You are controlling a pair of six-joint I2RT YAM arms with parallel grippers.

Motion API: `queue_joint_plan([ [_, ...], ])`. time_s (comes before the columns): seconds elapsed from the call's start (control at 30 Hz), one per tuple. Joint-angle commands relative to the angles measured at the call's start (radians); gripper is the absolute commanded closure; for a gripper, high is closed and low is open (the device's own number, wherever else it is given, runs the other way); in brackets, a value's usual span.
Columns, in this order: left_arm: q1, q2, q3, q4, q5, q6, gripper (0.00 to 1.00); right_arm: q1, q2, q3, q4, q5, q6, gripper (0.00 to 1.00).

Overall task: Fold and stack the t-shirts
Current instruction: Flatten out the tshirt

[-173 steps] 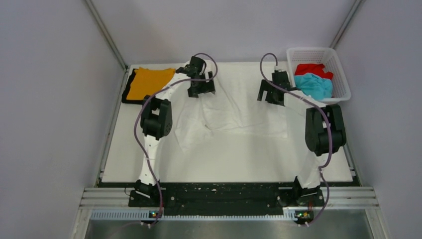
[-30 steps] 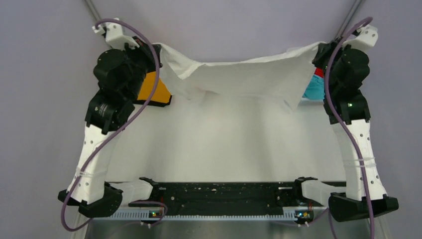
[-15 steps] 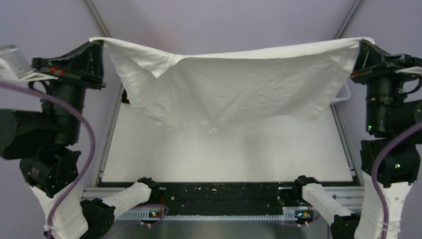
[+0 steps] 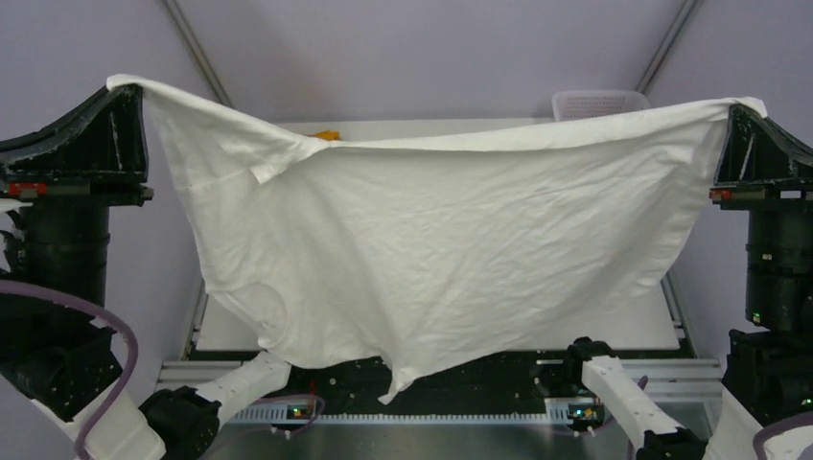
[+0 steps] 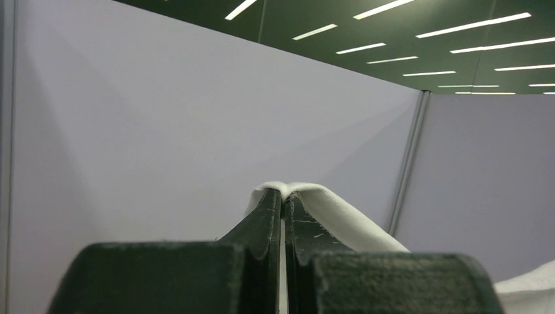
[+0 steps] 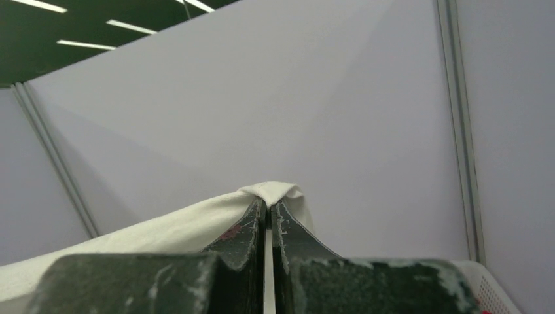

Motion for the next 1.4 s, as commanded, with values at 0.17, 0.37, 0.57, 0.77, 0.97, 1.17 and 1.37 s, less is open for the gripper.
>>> queue_joint_plan([
  [0.17,0.006,0.164,-0.314,0.108,-0.363,0.069,1.0,-0.007,-0.004,-0.485,0.181,0.081,0.116,1.0],
  [0.37,0.02,0.308,-0.681,0.172,-0.4,0.057,1.0,-0.006,0.099,-0.836,0.256,0.197,0.201,1.0],
  [0.57,0.122,0.666,-0.684,0.12,-0.303,-0.072,1.0,-0.006,0.339,-1.049,0.515,0.168,0.204,1.0],
  [0.77,0.151,0.999,-0.526,0.014,-0.252,-0.138,1.0,-0.007,0.65,-1.072,0.692,0.149,0.191,1.0],
  [0.97,0.174,1.06,-0.485,0.053,-0.218,-0.135,1.0,-0.009,0.802,-0.964,0.702,0.166,0.164,1.0],
  [1.17,0.198,1.074,-0.46,0.039,-0.2,-0.153,1.0,-0.009,0.825,-0.911,0.686,0.191,0.139,1.0],
  [1.37,0.205,1.117,-0.376,0.031,-0.186,-0.157,1.0,-0.009,0.873,-0.822,0.636,0.228,0.103,1.0],
])
